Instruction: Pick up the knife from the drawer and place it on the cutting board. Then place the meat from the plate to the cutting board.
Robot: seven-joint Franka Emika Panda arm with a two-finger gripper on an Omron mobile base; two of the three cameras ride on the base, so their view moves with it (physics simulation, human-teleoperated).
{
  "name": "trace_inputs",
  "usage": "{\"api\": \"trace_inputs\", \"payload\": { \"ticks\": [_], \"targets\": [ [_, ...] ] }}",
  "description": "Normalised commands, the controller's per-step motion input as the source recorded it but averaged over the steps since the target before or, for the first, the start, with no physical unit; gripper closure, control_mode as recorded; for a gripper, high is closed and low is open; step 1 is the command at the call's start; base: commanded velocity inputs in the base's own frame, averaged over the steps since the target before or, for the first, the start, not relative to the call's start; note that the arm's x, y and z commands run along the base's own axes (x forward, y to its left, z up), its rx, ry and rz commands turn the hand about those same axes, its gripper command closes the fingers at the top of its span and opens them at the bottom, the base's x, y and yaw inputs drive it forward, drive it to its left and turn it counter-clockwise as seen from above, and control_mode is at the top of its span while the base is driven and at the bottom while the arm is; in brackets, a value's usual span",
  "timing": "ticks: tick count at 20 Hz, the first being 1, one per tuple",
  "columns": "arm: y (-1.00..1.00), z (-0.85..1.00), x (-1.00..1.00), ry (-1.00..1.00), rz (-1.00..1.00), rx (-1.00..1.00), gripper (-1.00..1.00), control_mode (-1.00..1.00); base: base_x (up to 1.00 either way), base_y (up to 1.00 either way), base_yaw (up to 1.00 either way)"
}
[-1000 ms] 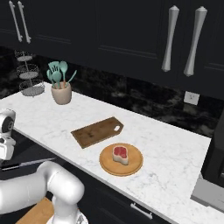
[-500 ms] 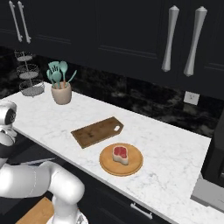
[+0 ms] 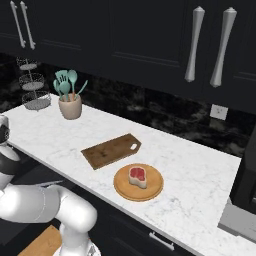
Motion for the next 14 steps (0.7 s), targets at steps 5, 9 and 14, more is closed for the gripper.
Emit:
{"api": "trace_inputs", "payload": {
  "ticks": [5,9,14],
  "targets": [
    [-0.12,-0.01,0.0,0.08,-0.09,0.02,-1.0,-1.0,0.0,0.0,0.0],
    [0.0,-0.32,0.0,0.05,-0.03,0.0,-1.0,-1.0,0.0,0.0,0.0],
    [0.07,-0.49,0.01,0.0,-0.02,-0.02,-1.0,-1.0,0.0,0.0,0.0]
  ]
}}
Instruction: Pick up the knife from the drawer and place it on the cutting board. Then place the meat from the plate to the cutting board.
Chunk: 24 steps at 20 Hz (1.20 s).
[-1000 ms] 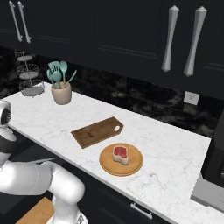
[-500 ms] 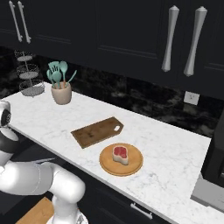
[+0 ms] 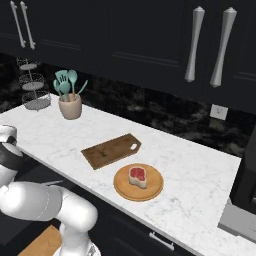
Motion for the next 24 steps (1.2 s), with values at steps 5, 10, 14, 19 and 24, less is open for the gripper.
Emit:
{"api": "trace_inputs", "payload": {
  "ticks": [5,10,14,19,24],
  "targets": [
    [0.04,-0.09,0.0,-0.05,-0.03,-0.04,-1.0,-1.0,0.0,0.0,0.0],
    [0.05,0.0,0.0,-0.11,-0.05,-0.05,-1.0,-1.0,0.0,0.0,0.0],
    [0.09,0.0,-0.02,-0.23,-0.03,-0.06,-1.0,-1.0,0.0,0.0,0.0],
    [0.02,-0.06,0.0,-0.21,0.0,-0.05,-1.0,-1.0,0.0,0.0,0.0],
    [0.0,-0.23,0.0,-0.13,0.0,-0.06,-1.0,-1.0,0.0,0.0,0.0]
  ]
}}
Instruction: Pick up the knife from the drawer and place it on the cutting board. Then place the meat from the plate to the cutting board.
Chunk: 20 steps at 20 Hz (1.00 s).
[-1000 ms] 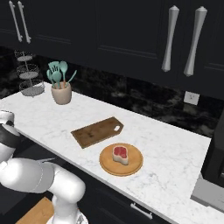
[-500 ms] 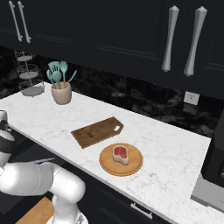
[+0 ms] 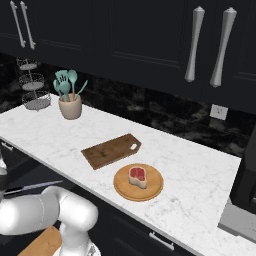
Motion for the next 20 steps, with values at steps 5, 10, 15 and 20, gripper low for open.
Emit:
{"api": "trace_inputs", "payload": {
  "ticks": [5,10,15,20],
  "targets": [
    [0.0,-0.3,0.13,0.0,0.0,-0.02,-1.0,-1.0,0.0,0.0,0.0],
    [0.0,-0.26,0.43,0.0,0.0,0.0,-1.0,-1.0,0.0,0.0,0.0],
    [0.18,-0.21,0.36,-0.04,0.0,0.0,-1.0,-1.0,0.0,0.0,0.0],
    [0.37,-0.25,0.29,0.0,0.0,0.0,-1.0,-1.0,0.0,0.0,0.0]
  ]
}}
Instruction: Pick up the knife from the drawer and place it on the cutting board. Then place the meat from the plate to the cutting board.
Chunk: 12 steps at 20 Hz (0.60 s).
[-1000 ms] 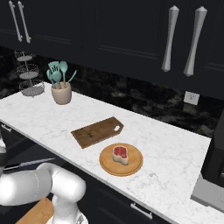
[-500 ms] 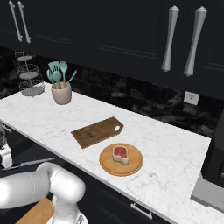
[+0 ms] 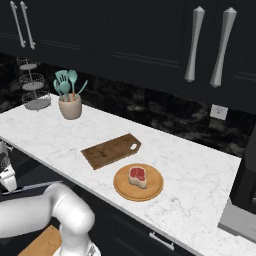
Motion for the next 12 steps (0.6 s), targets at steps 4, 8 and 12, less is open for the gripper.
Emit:
{"api": "trace_inputs", "payload": {
  "ticks": [4,8,12],
  "targets": [
    [0.16,-0.14,0.45,0.0,0.0,0.0,-1.0,-1.0,0.0,0.0,0.0],
    [0.03,-0.23,0.45,0.0,0.0,0.0,-1.0,-1.0,0.0,0.0,0.0],
    [0.12,-0.49,0.14,-0.01,0.0,-0.01,-1.0,-1.0,0.0,0.0,0.0]
  ]
}}
